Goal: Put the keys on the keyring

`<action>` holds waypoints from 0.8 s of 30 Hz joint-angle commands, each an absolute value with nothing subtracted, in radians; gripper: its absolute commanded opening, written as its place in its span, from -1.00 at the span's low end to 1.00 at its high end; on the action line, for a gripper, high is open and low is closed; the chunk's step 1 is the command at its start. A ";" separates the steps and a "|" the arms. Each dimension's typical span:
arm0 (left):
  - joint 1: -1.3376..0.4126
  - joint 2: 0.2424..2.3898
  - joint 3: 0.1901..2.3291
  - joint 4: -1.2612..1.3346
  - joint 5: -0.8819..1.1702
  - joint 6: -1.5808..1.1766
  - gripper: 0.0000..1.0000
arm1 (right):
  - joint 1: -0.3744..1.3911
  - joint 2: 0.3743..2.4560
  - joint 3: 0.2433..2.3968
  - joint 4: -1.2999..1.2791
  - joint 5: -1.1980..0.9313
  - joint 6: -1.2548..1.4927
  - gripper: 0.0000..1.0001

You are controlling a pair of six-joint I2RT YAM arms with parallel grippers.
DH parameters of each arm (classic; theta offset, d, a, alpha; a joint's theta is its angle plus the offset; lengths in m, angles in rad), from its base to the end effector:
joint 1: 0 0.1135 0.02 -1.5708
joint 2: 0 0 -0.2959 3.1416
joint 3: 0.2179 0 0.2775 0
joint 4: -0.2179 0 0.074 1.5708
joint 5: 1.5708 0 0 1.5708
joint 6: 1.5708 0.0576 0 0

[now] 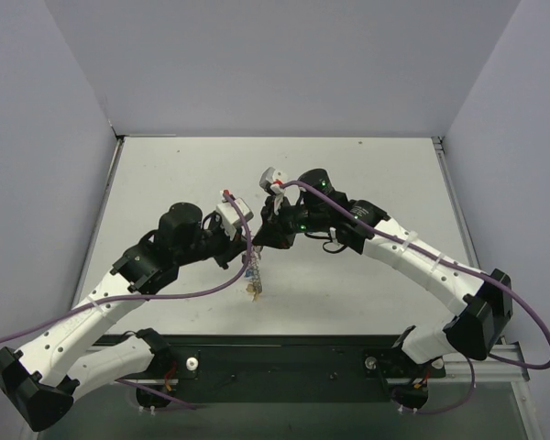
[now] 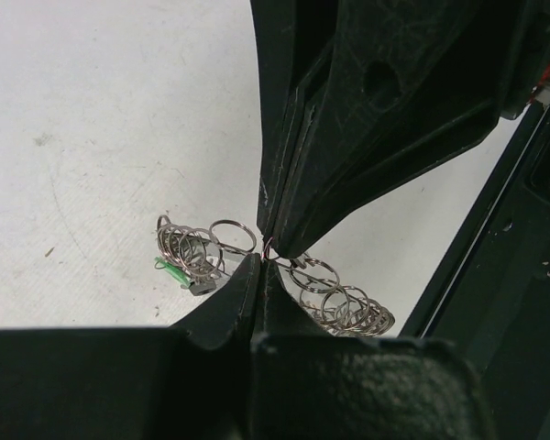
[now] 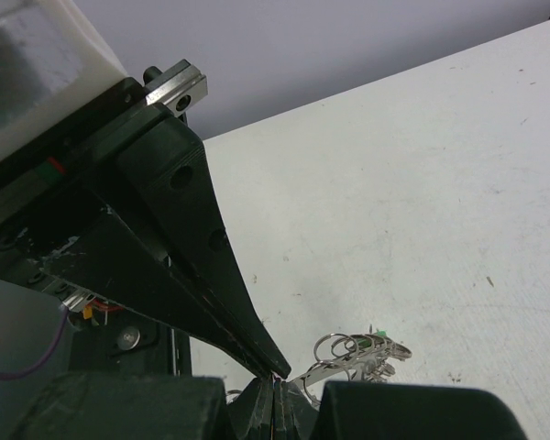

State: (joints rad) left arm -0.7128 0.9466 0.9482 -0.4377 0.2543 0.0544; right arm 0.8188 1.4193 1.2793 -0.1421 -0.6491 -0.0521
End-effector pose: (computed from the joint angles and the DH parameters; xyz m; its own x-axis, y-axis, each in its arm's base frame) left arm 0.1687 -0.1650 0.3592 -0.2753 0.3075 -0.9108 0.8216 0.5672 -0.0568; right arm 0.2254 0.2919 0.3942 -0.1390 -0.2093 -0.9679 -0.9870 0.1094 0.1180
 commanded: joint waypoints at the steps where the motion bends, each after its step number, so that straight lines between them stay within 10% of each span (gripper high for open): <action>1: -0.715 0.922 0.992 -0.371 0.281 0.035 -1.00 | 0.824 1.433 1.315 -0.110 -0.635 -0.054 -1.00; 24: -0.715 0.884 0.969 -0.360 0.356 0.066 -1.00 | 0.790 1.430 1.284 -0.110 -0.603 -0.046 -1.00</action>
State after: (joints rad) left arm -0.7113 0.9230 0.9463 -0.4381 0.2607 0.0643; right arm 0.8104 1.4254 1.2793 -0.1436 -0.6338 -0.0448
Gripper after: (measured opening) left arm 0.020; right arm 0.027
